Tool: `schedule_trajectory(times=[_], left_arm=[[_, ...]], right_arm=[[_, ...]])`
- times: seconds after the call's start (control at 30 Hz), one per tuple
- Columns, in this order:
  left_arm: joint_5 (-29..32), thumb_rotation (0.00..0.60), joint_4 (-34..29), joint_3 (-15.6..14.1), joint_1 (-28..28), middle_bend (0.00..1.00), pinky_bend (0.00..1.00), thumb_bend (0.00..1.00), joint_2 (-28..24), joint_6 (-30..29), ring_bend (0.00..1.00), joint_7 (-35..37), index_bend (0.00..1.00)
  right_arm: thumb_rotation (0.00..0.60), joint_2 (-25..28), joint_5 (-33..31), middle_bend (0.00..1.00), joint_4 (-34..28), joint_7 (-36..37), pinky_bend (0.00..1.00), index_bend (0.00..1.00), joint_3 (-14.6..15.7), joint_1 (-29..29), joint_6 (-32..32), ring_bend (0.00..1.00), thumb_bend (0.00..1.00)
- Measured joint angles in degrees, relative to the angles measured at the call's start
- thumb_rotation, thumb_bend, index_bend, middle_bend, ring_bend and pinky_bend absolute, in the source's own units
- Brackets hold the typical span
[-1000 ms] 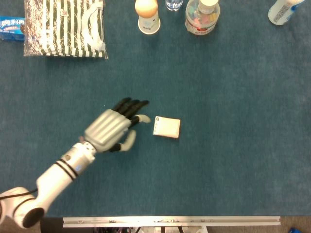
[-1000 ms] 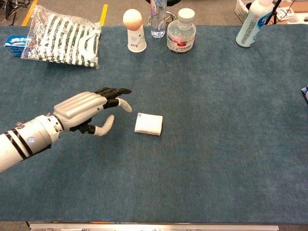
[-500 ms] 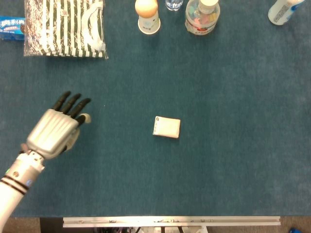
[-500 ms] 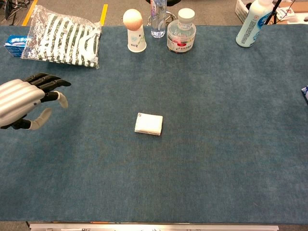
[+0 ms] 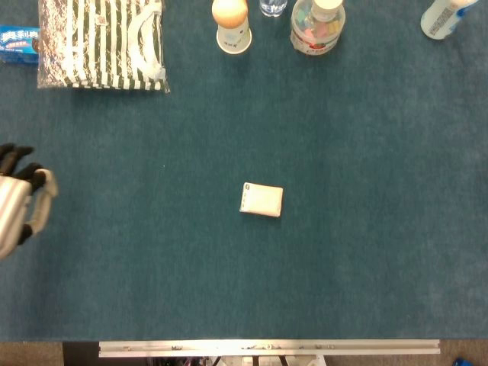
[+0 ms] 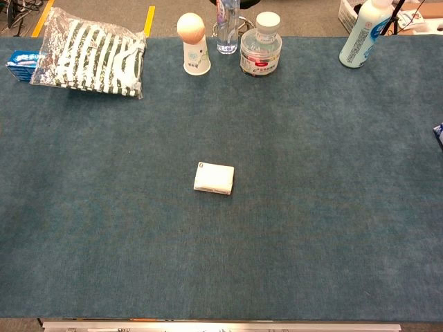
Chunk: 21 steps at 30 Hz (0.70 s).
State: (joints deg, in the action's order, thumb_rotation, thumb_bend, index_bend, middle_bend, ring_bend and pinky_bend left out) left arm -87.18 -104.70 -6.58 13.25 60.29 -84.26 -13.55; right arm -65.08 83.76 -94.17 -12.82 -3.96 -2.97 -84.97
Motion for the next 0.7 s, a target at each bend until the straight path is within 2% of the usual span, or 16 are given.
schedule_trajectory(times=[0.3, 0.5, 0.7], left_arm=[[2.3, 0.600, 1.9, 1.7, -4.5, 0.50, 0.23, 0.56, -1.8, -4.1, 0.23, 3.9, 0.55], [2.7, 0.600, 2.6, 2.6, -5.0, 0.51, 0.23, 0.56, -1.9, -3.3, 0.23, 4.5, 0.55], [5.6, 0.600, 3.4, 3.5, -5.5, 0.51, 0.24, 0.56, -1.7, -1.7, 0.23, 2.7, 0.55]], right_arm=[[0.600, -0.7, -0.5, 0.56, 1.2, 0.7, 0.45, 0.59, 0.1, -0.6, 1.3, 0.41, 0.22], [0.600, -0.8, -0.8, 0.56, 1.6, 1.5, 0.45, 0.59, 0.1, -0.8, 1.8, 0.41, 0.22], [0.600, -1.2, -2.1, 0.56, 3.0, 3.1, 0.45, 0.59, -0.6, -1.6, 3.3, 0.42, 0.22]])
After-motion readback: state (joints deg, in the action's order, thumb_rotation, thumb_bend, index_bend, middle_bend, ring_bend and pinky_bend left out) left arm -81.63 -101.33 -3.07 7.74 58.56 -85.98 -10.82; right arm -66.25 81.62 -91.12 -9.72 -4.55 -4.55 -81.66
